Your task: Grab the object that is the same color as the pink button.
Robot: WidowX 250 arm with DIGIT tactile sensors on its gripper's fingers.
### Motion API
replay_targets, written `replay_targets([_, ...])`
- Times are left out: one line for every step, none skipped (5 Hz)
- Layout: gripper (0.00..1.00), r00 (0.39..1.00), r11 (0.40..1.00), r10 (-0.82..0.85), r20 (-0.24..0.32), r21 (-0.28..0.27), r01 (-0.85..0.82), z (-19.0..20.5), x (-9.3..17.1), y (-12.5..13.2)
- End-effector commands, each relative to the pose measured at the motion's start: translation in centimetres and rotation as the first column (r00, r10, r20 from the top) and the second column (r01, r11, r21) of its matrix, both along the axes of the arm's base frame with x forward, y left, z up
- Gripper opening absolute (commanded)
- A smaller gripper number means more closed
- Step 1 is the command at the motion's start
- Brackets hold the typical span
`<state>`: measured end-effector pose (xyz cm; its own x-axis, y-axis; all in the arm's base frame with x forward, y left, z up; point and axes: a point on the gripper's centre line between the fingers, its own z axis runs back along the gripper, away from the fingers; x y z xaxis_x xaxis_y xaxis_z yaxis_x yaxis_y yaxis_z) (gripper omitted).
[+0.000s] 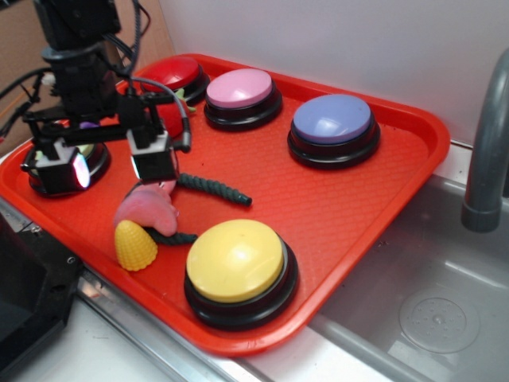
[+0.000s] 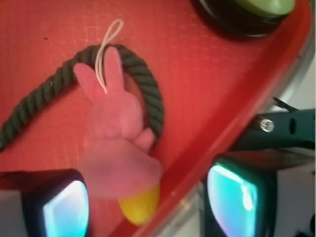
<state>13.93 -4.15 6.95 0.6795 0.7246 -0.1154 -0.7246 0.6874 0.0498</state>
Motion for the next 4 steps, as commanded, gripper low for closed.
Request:
replay_targets([1.0, 1.0, 1.0, -0.014, 0.012, 0.013, 0.014, -1.8, 1.9, -0.3])
replay_targets([1.0, 1.0, 1.0, -0.012, -0.002, 0.027, 0.012, -3.0, 1.8, -0.8])
replay_targets([1.0, 1.0, 0.999, 0.001, -0.026, 0.034, 0.0, -4.2, 1.8, -1.0])
replay_targets([0.4, 1.0, 0.999, 0.013, -0.013, 0.041, -0.013, -4.4, 1.7, -1.2])
